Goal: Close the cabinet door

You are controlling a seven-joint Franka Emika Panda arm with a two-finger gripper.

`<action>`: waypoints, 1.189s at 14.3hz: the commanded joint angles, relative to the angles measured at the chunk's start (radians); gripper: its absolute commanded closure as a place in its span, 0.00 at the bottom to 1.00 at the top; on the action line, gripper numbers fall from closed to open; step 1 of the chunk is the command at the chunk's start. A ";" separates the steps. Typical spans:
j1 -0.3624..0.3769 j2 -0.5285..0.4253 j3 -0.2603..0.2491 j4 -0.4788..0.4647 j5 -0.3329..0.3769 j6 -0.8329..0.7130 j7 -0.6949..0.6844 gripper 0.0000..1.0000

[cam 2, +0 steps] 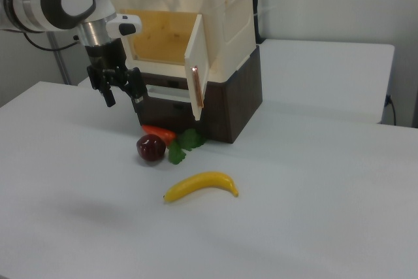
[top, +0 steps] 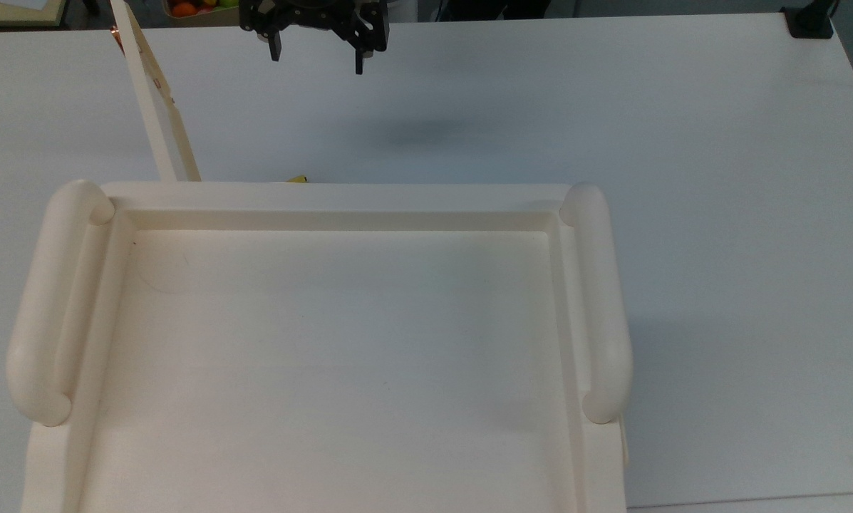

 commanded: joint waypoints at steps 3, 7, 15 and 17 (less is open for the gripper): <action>0.002 -0.021 -0.006 -0.011 0.021 -0.015 -0.014 0.00; 0.000 -0.019 -0.006 -0.011 0.021 -0.015 -0.027 0.00; 0.002 -0.012 -0.004 -0.011 0.030 -0.012 -0.088 1.00; 0.002 -0.013 -0.004 -0.011 0.030 -0.016 -0.091 1.00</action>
